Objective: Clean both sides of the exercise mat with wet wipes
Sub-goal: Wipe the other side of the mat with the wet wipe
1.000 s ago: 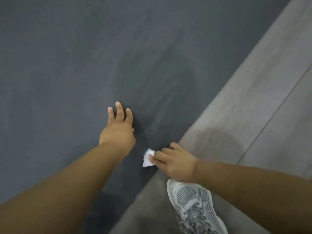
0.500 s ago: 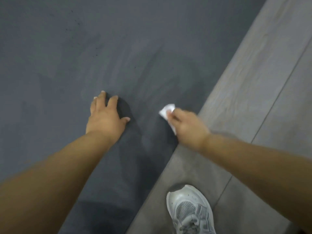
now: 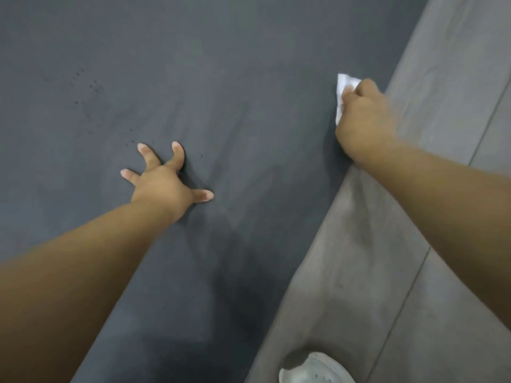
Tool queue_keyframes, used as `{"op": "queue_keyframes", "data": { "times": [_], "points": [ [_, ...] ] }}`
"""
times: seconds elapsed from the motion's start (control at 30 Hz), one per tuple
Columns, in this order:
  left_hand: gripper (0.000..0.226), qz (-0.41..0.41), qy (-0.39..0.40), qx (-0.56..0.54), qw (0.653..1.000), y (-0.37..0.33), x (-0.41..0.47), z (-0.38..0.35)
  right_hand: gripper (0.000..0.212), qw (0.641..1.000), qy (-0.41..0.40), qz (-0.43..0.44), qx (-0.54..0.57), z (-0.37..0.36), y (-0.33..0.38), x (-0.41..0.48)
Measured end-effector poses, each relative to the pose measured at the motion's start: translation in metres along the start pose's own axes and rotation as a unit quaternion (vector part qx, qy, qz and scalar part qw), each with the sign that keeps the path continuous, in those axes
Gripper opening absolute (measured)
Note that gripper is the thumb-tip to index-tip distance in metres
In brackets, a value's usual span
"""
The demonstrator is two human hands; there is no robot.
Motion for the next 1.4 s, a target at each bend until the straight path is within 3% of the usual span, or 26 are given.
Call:
{"op": "queue_keyframes", "data": {
  "times": [0.1,0.2,0.33,0.4,0.47,0.57,0.63,0.67,0.73,0.8,0.87,0.97,1.07,1.17,1.23,1.3,1.37,1.4],
  "points": [
    [0.108,0.008,0.012,0.004,1.0,0.001,0.003,0.001,0.042,0.985,0.022,0.17,0.012,-0.021,0.04,-0.048],
    [0.108,0.009,0.022,0.019,1.0,0.001,0.004,0.0,0.031,0.915,0.051,0.399,0.013,-0.049,0.069,-0.14],
    [0.107,0.005,0.038,0.035,0.999,-0.001,0.007,-0.002,0.023,0.839,0.142,0.524,-0.034,-0.062,0.073,-0.19],
    [0.106,0.005,0.051,0.032,0.998,-0.002,0.007,-0.002,0.028,0.862,0.099,0.497,-0.01,-0.049,0.066,-0.147],
    [0.105,0.003,0.062,0.038,0.997,-0.002,0.006,-0.002,0.031,0.915,0.036,0.402,-0.015,-0.032,0.05,-0.08],
    [0.104,-0.003,0.081,0.051,0.995,-0.003,0.007,0.0,0.036,0.989,-0.006,0.141,-0.052,0.0,0.02,0.014],
    [0.103,-0.006,0.089,0.055,0.994,-0.004,0.007,0.0,0.032,0.999,0.025,-0.02,-0.03,0.012,0.016,0.04],
    [0.102,-0.01,0.093,0.059,0.994,-0.004,0.006,0.0,0.03,0.998,0.029,-0.061,-0.012,0.012,0.024,0.041],
    [0.1,-0.016,0.1,0.065,0.993,-0.004,0.007,0.0,0.037,1.0,0.013,0.003,0.007,0.004,0.059,0.022],
    [0.099,-0.022,0.107,0.066,0.992,-0.003,0.008,0.0,0.043,0.988,0.077,0.131,0.024,-0.018,0.1,-0.022],
    [0.098,-0.028,0.117,0.061,0.991,-0.002,0.008,0.0,0.039,0.951,0.148,0.27,0.003,-0.03,0.132,-0.08],
    [0.097,-0.033,0.126,0.047,0.99,0.0,0.009,0.001,0.046,0.916,0.203,0.343,-0.045,-0.03,0.139,-0.103],
    [0.096,-0.041,0.133,0.045,0.989,-0.001,0.009,0.002,0.047,0.935,0.141,0.31,-0.103,-0.014,0.122,-0.062],
    [0.095,-0.041,0.14,0.056,0.988,-0.002,0.008,0.004,0.044,0.96,0.111,0.177,-0.186,0.006,0.094,-0.005],
    [0.094,-0.042,0.141,0.058,0.987,-0.002,0.007,0.004,0.043,0.97,0.138,0.056,-0.193,0.02,0.074,0.029],
    [0.094,-0.037,0.136,0.068,0.988,-0.003,0.006,0.004,0.042,0.977,0.12,-0.012,-0.177,0.025,0.069,0.047],
    [0.095,-0.03,0.126,0.081,0.988,-0.004,0.005,0.004,0.039,0.987,0.095,0.018,-0.132,0.012,0.079,0.043],
    [0.096,-0.028,0.121,0.087,0.988,-0.004,0.005,0.003,0.043,0.988,0.093,0.081,-0.094,-0.001,0.09,0.032]
  ]
}}
Point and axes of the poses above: each hand's wrist, its own x-axis towards the middle knuckle, its own z-axis out of the back of the hand, y = z × x, the point moved 4 cm from there along x, towards the middle knuckle, and after that the axes turned 10 degrees about -z, right-handed, at the moved point
